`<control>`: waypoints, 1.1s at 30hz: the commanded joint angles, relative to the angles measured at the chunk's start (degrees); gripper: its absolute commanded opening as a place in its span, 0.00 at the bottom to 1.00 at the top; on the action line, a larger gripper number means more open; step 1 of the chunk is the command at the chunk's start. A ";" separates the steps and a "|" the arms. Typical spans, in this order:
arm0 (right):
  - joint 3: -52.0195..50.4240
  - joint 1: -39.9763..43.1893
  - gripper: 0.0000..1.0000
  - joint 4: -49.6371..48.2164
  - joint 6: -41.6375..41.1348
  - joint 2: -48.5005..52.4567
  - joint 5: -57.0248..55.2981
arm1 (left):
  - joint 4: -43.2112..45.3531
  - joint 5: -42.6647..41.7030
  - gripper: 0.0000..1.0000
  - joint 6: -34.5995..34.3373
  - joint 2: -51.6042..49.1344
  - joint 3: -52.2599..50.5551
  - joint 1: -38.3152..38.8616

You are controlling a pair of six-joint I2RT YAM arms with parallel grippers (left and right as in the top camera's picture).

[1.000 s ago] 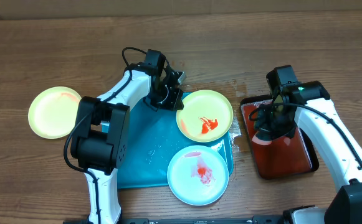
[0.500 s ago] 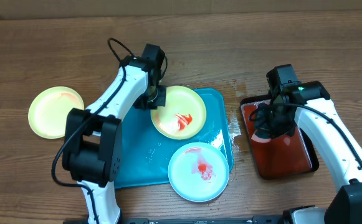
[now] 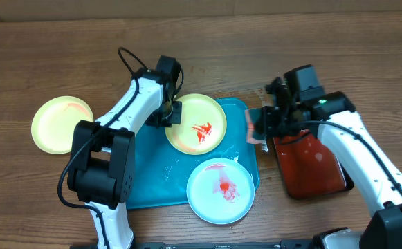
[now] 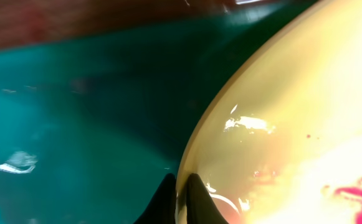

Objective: Clean dirty plates on tray and stack at the side
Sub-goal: 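Carry the sponge from the water tray onto the second yellow plate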

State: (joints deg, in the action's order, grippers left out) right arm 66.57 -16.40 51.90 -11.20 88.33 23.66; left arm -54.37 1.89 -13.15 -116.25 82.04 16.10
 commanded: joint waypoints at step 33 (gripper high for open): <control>0.07 -23.50 0.04 -35.69 -48.02 30.49 -7.89 | 4.92 -6.43 0.05 0.44 0.33 -6.27 0.07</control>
State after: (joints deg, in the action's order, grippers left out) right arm 66.72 -38.33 14.90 -55.81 114.45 14.76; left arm -50.06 -2.42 -12.03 -114.74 77.56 15.75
